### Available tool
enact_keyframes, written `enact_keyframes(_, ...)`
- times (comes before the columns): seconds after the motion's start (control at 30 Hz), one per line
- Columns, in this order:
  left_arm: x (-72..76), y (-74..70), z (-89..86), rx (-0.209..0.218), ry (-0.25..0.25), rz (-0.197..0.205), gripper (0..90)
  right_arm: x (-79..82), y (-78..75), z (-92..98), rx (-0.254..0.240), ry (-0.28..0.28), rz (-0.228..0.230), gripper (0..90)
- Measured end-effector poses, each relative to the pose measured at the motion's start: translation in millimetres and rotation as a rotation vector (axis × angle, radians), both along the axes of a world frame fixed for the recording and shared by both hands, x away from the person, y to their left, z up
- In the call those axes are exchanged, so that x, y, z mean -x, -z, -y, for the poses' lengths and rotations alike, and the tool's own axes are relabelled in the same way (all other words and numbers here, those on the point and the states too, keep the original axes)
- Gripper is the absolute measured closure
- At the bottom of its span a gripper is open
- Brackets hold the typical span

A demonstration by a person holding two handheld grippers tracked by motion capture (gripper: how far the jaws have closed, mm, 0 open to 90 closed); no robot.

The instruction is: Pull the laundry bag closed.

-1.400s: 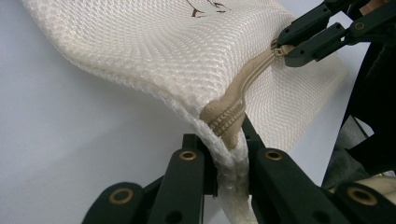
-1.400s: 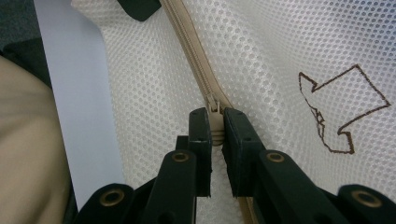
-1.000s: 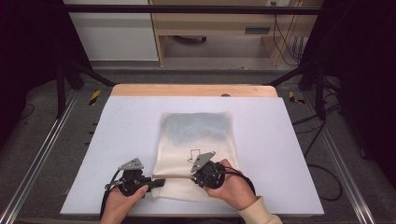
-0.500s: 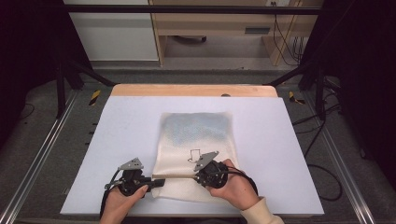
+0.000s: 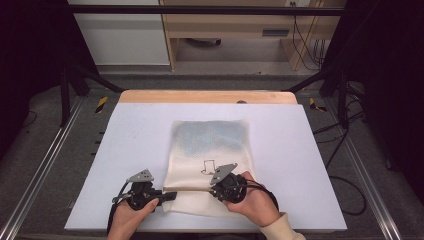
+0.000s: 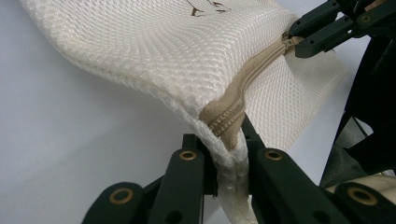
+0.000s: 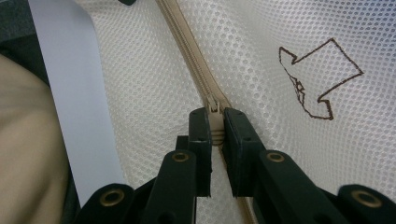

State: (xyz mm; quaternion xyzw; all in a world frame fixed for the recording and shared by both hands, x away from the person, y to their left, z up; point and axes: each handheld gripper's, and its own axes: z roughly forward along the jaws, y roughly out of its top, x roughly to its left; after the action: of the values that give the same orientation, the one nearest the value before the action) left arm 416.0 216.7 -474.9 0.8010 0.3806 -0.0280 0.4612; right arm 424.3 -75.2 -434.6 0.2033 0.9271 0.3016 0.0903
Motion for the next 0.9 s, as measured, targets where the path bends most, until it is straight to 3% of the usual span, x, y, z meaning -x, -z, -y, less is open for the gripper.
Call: enact_keyframes(0.9,-0.9,0.5,-0.7,-0.001,0.001,-0.003,84.0,2.8,1.5,11.8,0.003,0.027,-0.007,82.0)
